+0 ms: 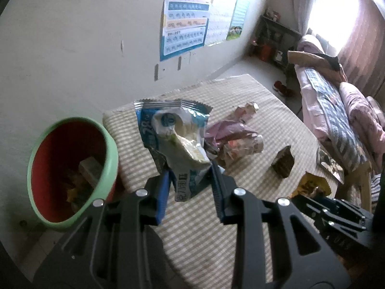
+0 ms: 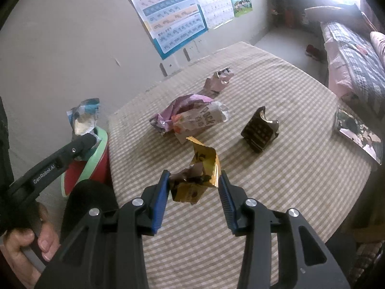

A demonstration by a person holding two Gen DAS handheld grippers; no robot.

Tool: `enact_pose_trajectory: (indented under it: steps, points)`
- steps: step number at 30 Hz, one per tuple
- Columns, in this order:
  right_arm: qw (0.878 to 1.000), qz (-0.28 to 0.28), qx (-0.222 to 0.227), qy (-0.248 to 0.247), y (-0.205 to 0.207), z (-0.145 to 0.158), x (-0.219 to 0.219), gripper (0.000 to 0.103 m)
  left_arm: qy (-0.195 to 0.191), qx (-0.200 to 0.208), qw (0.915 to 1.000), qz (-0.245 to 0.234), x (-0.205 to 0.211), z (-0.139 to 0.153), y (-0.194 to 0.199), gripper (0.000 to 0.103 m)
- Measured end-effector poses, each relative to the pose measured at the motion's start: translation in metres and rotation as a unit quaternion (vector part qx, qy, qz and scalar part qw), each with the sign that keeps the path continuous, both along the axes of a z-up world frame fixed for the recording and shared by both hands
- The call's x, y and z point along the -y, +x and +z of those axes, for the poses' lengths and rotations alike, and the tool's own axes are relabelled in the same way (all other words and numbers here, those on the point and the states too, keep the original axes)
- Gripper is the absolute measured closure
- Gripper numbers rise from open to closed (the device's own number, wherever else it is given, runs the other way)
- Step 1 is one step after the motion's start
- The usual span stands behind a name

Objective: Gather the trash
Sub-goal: 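Carry the light blue wrapper with the left tool while the right tool carries the gold wrapper to the bucket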

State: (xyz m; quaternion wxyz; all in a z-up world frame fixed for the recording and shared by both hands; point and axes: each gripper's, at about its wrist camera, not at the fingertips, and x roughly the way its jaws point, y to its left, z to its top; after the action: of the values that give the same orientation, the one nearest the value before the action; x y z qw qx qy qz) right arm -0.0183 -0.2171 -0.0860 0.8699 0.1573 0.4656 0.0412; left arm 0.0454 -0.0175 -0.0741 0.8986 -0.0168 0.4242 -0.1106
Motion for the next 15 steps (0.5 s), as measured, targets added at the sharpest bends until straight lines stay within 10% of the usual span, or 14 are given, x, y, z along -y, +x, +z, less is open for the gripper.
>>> enact_pose_trajectory:
  steps: [15]
  points:
    - [1.0, 0.021, 0.003, 0.003, 0.005, 0.003, -0.016, 0.062, 0.001, -0.009, 0.9998, 0.015, -0.013, -0.006, 0.002, 0.072]
